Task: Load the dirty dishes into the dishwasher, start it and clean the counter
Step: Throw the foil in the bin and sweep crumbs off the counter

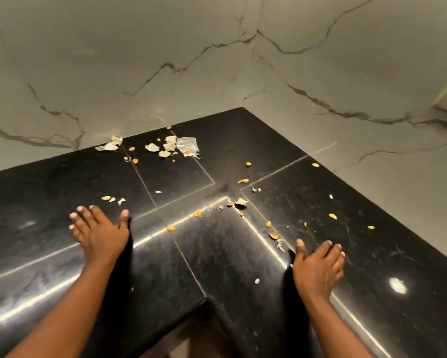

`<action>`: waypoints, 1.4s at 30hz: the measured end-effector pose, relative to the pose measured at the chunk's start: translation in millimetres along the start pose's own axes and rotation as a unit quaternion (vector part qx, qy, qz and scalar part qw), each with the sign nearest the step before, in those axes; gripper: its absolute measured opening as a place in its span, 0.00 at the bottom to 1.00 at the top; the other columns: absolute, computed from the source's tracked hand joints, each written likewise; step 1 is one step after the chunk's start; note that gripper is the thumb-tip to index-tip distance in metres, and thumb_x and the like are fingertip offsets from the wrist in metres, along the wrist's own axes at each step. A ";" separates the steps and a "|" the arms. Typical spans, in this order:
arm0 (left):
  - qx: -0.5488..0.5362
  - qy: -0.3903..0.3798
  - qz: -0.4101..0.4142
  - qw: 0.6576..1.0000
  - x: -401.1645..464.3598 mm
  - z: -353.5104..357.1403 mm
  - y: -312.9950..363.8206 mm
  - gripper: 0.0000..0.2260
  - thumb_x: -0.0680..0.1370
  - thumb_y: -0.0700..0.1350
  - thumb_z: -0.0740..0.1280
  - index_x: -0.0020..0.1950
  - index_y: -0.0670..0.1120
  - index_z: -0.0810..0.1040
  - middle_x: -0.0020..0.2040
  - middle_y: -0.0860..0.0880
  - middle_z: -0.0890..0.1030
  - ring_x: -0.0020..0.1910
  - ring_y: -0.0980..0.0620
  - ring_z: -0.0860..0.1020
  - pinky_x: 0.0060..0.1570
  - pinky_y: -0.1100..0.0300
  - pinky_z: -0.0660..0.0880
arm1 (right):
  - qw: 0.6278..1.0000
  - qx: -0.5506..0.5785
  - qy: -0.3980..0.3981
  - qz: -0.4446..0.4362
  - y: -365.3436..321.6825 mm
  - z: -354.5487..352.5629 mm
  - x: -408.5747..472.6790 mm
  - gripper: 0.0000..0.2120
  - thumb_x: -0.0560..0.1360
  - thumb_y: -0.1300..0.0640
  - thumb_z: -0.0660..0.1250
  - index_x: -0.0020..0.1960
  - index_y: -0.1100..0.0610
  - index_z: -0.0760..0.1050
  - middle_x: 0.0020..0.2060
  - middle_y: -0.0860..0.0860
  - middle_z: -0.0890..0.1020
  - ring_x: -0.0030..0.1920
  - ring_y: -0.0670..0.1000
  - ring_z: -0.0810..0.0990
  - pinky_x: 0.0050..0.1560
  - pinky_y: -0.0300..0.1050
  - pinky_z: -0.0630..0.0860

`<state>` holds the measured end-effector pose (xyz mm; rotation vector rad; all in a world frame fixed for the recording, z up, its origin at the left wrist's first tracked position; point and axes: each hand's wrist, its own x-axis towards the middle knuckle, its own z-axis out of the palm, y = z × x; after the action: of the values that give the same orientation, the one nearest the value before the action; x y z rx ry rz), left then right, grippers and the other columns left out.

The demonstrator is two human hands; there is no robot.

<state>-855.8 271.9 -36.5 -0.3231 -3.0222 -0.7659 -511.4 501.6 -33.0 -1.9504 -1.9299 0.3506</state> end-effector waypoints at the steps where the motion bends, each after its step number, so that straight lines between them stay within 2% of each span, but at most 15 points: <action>1: 0.017 -0.002 0.042 0.999 -7.2 10.1 10.1 0.34 0.80 0.56 0.58 0.75 0.33 0.54 0.76 0.33 0.53 0.76 0.36 0.48 0.73 0.43 0.44 | 0.999 -0.017 -0.034 0.010 -6.1 2.4 -3.1 0.37 0.78 0.41 0.58 0.76 0.66 0.56 0.75 0.67 0.55 0.76 0.65 0.51 0.73 0.61 0.50; 5: 0.026 -0.044 0.171 0.984 -42.2 43.7 63.3 0.31 0.81 0.55 0.55 0.75 0.35 0.55 0.76 0.36 0.55 0.76 0.39 0.50 0.74 0.45 0.47 | 0.986 -0.091 -0.119 -0.068 -49.2 22.6 -20.6 0.38 0.80 0.38 0.47 0.78 0.61 0.42 0.76 0.66 0.42 0.76 0.64 0.38 0.75 0.60 0.39; 10: -0.053 -0.161 0.367 0.915 -94.9 60.3 119.5 0.32 0.78 0.62 0.43 0.78 0.46 0.53 0.78 0.49 0.51 0.77 0.53 0.44 0.74 0.58 0.38 | 0.946 -0.044 -0.210 -0.245 -83.1 28.6 -21.6 0.37 0.78 0.34 0.40 0.79 0.56 0.40 0.78 0.58 0.38 0.77 0.56 0.33 0.75 0.56 0.34; 12: -0.082 -0.141 0.353 0.921 -88.1 58.3 121.2 0.30 0.79 0.60 0.46 0.78 0.47 0.54 0.78 0.49 0.52 0.77 0.51 0.47 0.75 0.56 0.42 | 0.953 0.001 -0.156 -0.259 -75.8 21.4 -0.2 0.40 0.75 0.33 0.36 0.79 0.54 0.48 0.79 0.57 0.44 0.78 0.56 0.39 0.75 0.55 0.38; 15: -0.030 -0.030 0.239 0.970 -48.3 56.5 105.1 0.33 0.78 0.59 0.50 0.75 0.38 0.59 0.76 0.37 0.57 0.76 0.38 0.54 0.72 0.43 0.50 | 0.993 0.009 -0.005 -0.117 -28.2 2.4 67.5 0.35 0.78 0.36 0.45 0.76 0.56 0.62 0.78 0.58 0.55 0.78 0.60 0.49 0.73 0.62 0.48; 18: 0.046 -0.066 0.142 0.987 -19.2 59.0 100.2 0.36 0.79 0.62 0.50 0.75 0.34 0.55 0.77 0.35 0.50 0.76 0.36 0.46 0.72 0.42 0.43 | 0.998 -0.058 -0.027 0.024 31.9 -17.4 134.6 0.32 0.81 0.39 0.48 0.78 0.57 0.55 0.78 0.60 0.49 0.78 0.61 0.45 0.74 0.61 0.43; 20: 0.075 -0.074 0.182 0.978 -26.1 69.5 119.9 0.36 0.80 0.62 0.49 0.76 0.34 0.53 0.77 0.35 0.48 0.76 0.37 0.44 0.73 0.42 0.43 | 0.992 -0.092 -0.066 0.057 44.6 -11.7 150.6 0.33 0.81 0.39 0.46 0.79 0.57 0.49 0.78 0.60 0.46 0.77 0.61 0.42 0.75 0.59 0.41; 25: 0.063 -0.161 0.396 0.902 -70.5 103.9 192.7 0.33 0.78 0.61 0.39 0.78 0.44 0.53 0.79 0.43 0.50 0.77 0.44 0.46 0.74 0.48 0.43 | 0.988 -0.085 -0.092 -0.085 -16.8 18.2 112.7 0.33 0.82 0.42 0.44 0.79 0.61 0.44 0.78 0.61 0.45 0.78 0.60 0.41 0.76 0.55 0.39; 27: 0.027 -0.207 0.438 0.874 -70.8 108.5 207.2 0.33 0.77 0.61 0.38 0.78 0.49 0.57 0.78 0.45 0.52 0.78 0.45 0.47 0.74 0.50 0.44 | 0.969 -0.057 -0.131 -0.204 -39.8 20.9 92.7 0.28 0.83 0.42 0.45 0.79 0.53 0.47 0.79 0.52 0.45 0.78 0.57 0.41 0.75 0.53 0.37; 29: -0.061 -0.218 0.436 0.871 -54.3 106.6 204.1 0.29 0.79 0.60 0.44 0.75 0.49 0.64 0.77 0.46 0.60 0.77 0.46 0.55 0.74 0.51 0.50 | 0.946 -0.004 -0.135 -0.294 -43.8 13.0 88.6 0.24 0.83 0.42 0.46 0.78 0.46 0.56 0.78 0.44 0.51 0.78 0.49 0.44 0.75 0.49 0.38; 31: -0.096 -0.183 0.433 0.877 -32.5 104.6 187.5 0.24 0.81 0.55 0.51 0.72 0.47 0.69 0.74 0.46 0.65 0.75 0.47 0.60 0.73 0.51 0.55 | 0.963 0.040 -0.063 -0.261 -23.5 2.1 102.8 0.22 0.82 0.42 0.48 0.74 0.45 0.64 0.76 0.43 0.59 0.78 0.47 0.51 0.76 0.52 0.45; 33: -0.117 -0.165 0.401 0.894 -19.6 103.2 178.3 0.19 0.81 0.51 0.56 0.70 0.45 0.72 0.73 0.46 0.67 0.74 0.48 0.62 0.74 0.53 0.56 | 0.990 0.007 0.009 -0.139 8.1 -6.2 126.3 0.25 0.82 0.41 0.48 0.74 0.48 0.66 0.77 0.49 0.60 0.78 0.52 0.53 0.75 0.58 0.50; 36: -0.111 -0.142 0.381 0.907 -24.0 106.6 183.2 0.16 0.81 0.45 0.62 0.68 0.45 0.74 0.73 0.47 0.68 0.74 0.48 0.62 0.73 0.50 0.58 | 0.995 -0.078 -0.065 -0.016 22.5 -2.1 144.7 0.32 0.81 0.38 0.43 0.79 0.56 0.53 0.78 0.58 0.49 0.78 0.58 0.44 0.76 0.60 0.45; 39: -0.114 -0.143 0.387 0.904 -25.2 105.2 182.4 0.16 0.81 0.44 0.62 0.68 0.45 0.74 0.73 0.47 0.68 0.74 0.49 0.62 0.73 0.48 0.59 | 0.989 -0.091 -0.104 -0.061 -21.8 21.8 119.6 0.38 0.77 0.36 0.35 0.79 0.60 0.43 0.77 0.61 0.42 0.77 0.60 0.39 0.76 0.58 0.40; 42: -0.121 -0.143 0.388 0.902 -21.1 105.4 180.4 0.16 0.81 0.44 0.62 0.68 0.45 0.74 0.73 0.47 0.68 0.74 0.49 0.63 0.73 0.48 0.59 | 0.969 -0.073 -0.152 -0.182 -71.0 36.5 67.0 0.34 0.80 0.38 0.36 0.79 0.57 0.39 0.77 0.58 0.38 0.77 0.57 0.34 0.76 0.55 0.37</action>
<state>-794.3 472.5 -45.6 -1.6339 -2.6038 -1.0425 -589.2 570.9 -29.8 -1.6489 -2.5222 0.4337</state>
